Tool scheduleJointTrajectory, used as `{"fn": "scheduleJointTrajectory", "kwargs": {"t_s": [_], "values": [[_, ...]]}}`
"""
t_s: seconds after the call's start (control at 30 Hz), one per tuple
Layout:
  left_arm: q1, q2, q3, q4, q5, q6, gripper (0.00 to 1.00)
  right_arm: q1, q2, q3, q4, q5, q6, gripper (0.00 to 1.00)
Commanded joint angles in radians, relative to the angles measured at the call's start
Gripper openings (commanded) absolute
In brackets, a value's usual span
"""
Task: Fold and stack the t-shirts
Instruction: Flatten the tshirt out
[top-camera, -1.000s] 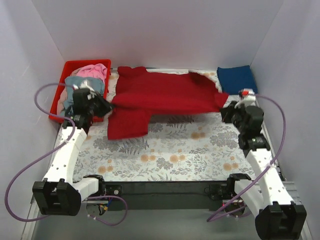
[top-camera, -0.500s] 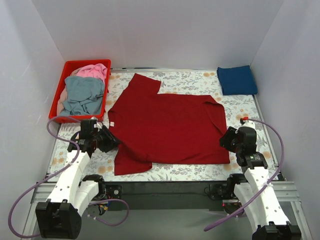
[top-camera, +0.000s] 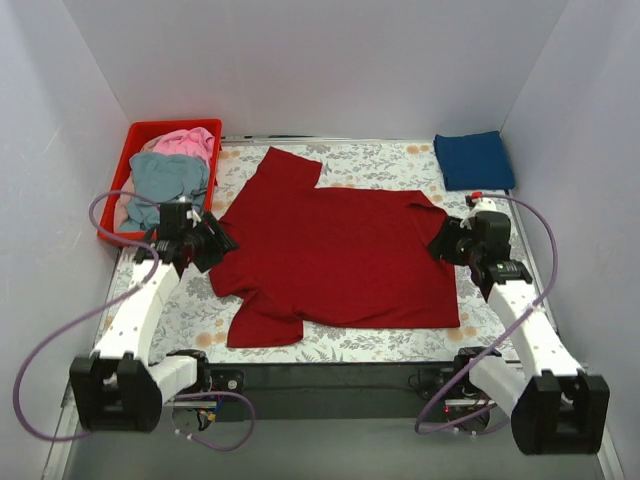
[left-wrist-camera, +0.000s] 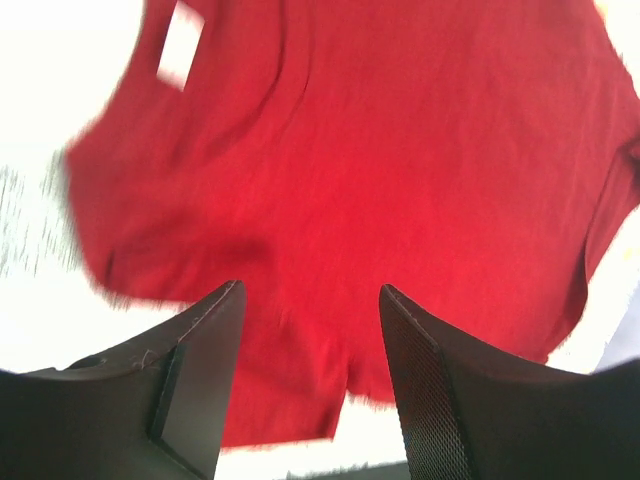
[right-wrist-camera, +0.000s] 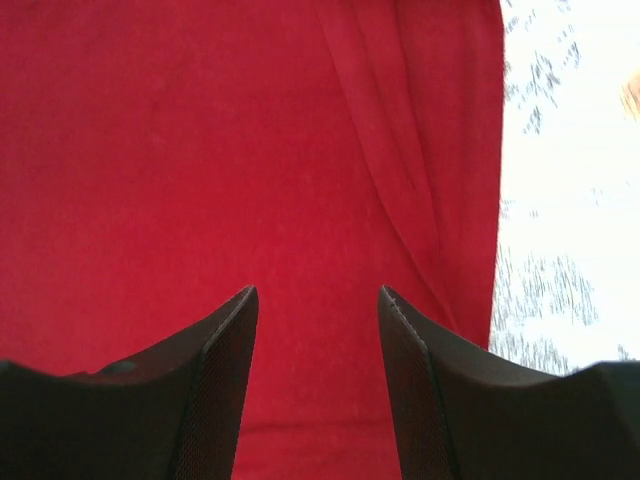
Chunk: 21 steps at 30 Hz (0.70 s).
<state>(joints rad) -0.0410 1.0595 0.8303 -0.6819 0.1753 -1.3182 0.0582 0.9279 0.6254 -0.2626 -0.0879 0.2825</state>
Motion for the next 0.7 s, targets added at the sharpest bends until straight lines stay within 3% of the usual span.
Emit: {"fn": "scheduleJointTrajectory", "kwargs": {"t_s": [0.0, 0.17, 0.37, 0.67], "values": [[0.004, 0.173, 0.102, 0.160, 0.009, 0.071, 0.55, 0.003, 0.168, 0.132, 0.179, -0.038, -0.032, 0.57], [-0.037, 0.509, 0.274, 0.237, -0.013, 0.060, 0.55, 0.055, 0.411, 0.307, 0.223, 0.048, -0.146, 0.59], [-0.122, 0.785, 0.480, 0.263, -0.117, 0.105, 0.55, 0.121, 0.736, 0.548, 0.155, 0.149, -0.272, 0.59], [-0.122, 0.918, 0.465, 0.286, -0.227, 0.114, 0.53, 0.146, 0.929, 0.704, 0.129, 0.352, -0.331, 0.59]]}}
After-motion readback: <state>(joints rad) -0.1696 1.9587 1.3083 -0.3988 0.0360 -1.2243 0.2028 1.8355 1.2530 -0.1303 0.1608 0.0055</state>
